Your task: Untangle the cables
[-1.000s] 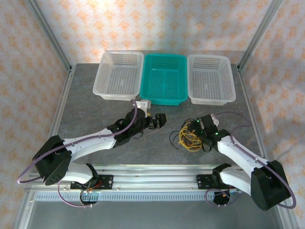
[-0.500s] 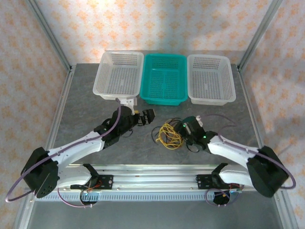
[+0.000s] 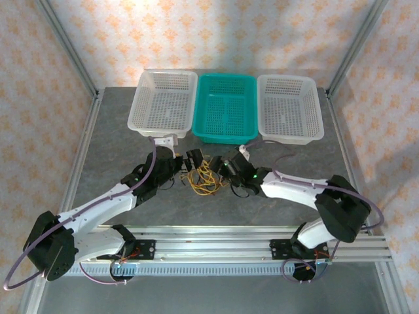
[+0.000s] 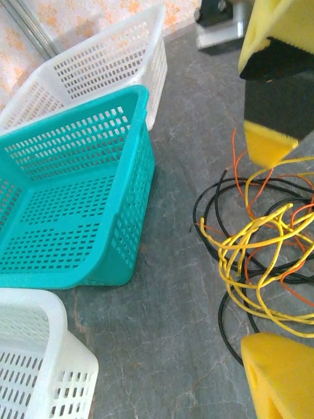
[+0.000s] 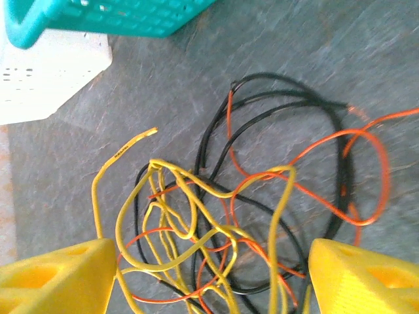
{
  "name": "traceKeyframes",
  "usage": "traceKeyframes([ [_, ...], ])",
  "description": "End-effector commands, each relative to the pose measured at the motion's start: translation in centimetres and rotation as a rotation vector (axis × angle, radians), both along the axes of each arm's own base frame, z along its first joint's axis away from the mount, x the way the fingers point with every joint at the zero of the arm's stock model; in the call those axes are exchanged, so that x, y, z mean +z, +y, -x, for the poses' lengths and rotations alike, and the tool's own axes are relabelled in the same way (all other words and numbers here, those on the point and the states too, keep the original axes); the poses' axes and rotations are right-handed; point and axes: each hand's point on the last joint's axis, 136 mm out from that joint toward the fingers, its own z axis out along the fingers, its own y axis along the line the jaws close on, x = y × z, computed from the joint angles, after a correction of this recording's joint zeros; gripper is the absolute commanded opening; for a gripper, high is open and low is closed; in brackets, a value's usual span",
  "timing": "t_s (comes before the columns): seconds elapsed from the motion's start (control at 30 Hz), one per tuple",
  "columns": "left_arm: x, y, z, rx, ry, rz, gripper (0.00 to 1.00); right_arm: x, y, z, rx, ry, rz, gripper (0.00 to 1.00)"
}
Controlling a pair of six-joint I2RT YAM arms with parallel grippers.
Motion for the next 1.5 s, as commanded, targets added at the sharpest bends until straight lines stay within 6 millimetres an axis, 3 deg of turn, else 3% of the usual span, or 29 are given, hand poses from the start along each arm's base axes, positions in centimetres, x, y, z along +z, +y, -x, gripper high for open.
traceKeyframes([
  [0.0,-1.2,-0.1,0.0,-0.022,0.045,-0.048,0.99,2.5,-3.0,-0.6,-0.015,-0.12,0.15,0.71],
  [0.2,-2.7,0.1,0.0,-0.045,0.117,-0.157,0.99,1.6,-3.9,-0.4,0.157,-0.049,0.204,0.55],
  [0.53,-6.7,-2.7,1.6,-0.248,0.346,-0.174,0.99,-0.2,-2.0,1.6,0.311,0.062,0.16,0.49],
  [0.7,-7.7,-2.1,0.5,-0.206,0.36,-0.241,0.99,-1.4,-1.7,1.5,0.296,0.101,0.157,0.48],
  [1.1,-9.3,-1.4,-0.9,-0.159,0.378,-0.325,0.99,-1.9,1.4,0.5,0.318,0.112,0.087,0.44],
  [1.3,-10.2,-1.4,-1.2,-0.141,0.387,-0.328,0.99,-3.0,0.5,0.3,0.272,0.146,0.146,0.32],
  [1.47,-11.7,-1.3,-1.3,-0.136,0.412,-0.352,0.99,-2.2,-0.6,-0.2,0.242,0.108,0.19,0.13],
])
